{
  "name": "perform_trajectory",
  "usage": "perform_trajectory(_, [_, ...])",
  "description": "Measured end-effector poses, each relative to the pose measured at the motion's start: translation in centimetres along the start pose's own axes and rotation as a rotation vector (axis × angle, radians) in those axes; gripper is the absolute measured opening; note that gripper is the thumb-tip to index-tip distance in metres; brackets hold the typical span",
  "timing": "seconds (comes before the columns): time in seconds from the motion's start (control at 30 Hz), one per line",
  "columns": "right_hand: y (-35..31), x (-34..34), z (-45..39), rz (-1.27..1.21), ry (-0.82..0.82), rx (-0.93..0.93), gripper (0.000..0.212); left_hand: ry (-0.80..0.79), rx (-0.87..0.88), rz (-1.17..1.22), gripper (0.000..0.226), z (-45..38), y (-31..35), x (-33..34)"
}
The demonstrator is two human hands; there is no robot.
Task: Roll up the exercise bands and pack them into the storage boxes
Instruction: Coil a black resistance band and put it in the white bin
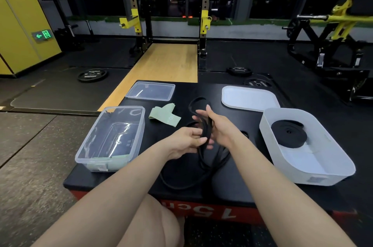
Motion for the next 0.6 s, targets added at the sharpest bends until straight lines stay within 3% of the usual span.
perform_trajectory(0.1, [-0.7,0.6,0.4,-0.063,-0.048,-0.040,0.046,-0.001,-0.026,-0.034,0.025,0.4,0.4,0.2])
perform_trajectory(0.23, [-2.8,0.7,1.2,-0.124,-0.011,-0.212,0.028,0.036,-0.050,-0.084,0.024,0.5,1.0,0.3])
perform_trajectory(0.33, [-4.1,0.4,2.0,-0.162,0.053,-0.351,0.027,0.127,-0.100,-0.230,0.016,0.6,1.9,-0.4])
perform_trajectory(0.5, [-5.8,0.8,3.5,0.040,0.171,-0.463,0.031,0.322,-0.199,-0.538,0.037,1.8,5.3,-2.6])
perform_trajectory(0.6, [-6.2,1.2,3.9,0.073,0.184,-0.491,0.030,0.398,-0.114,-0.554,0.037,2.6,7.8,-3.1])
Point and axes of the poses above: each hand's wrist, its own z-axis away from the middle knuckle, its own x-axis out of the palm, y = z × x, the point moved 8 cm from there along -z, towards the middle knuckle, and after that the axes turned 13 degrees about -y, right-handed, at the moved point
